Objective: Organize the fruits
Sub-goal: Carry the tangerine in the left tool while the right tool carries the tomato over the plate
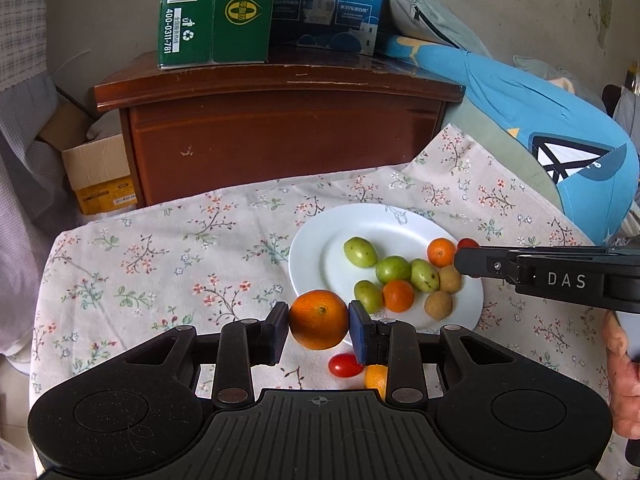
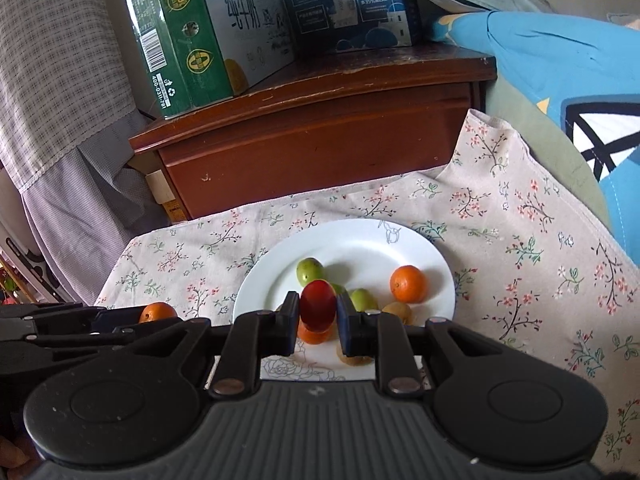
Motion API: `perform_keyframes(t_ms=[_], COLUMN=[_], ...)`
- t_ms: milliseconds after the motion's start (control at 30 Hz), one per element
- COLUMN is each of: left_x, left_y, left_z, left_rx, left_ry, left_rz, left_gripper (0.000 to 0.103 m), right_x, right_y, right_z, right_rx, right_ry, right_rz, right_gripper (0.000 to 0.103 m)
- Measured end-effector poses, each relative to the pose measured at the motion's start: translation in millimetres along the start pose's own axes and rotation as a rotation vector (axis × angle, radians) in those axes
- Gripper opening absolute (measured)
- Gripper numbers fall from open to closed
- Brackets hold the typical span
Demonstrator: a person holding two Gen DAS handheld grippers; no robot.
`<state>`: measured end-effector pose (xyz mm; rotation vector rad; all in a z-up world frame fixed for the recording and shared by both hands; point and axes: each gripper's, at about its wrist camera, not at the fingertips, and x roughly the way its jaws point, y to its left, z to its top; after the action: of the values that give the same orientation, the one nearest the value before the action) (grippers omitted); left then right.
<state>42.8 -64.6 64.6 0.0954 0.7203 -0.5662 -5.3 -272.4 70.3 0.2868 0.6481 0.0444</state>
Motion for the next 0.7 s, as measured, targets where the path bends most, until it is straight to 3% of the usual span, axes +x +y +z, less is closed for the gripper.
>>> perform_keyframes(t_ms=[700], left_x=[54], left_y=[-3], left_z=[29], left_rx=[0.032], left_ry=[0.038], left_rz=[-0.051], left_gripper=[0.030], right_x=[40], right_y=[-22], right_z=[24], right_rx=[-0.009], right_ry=[0.001], right_rz=[-0.024], right_gripper=[0.020])
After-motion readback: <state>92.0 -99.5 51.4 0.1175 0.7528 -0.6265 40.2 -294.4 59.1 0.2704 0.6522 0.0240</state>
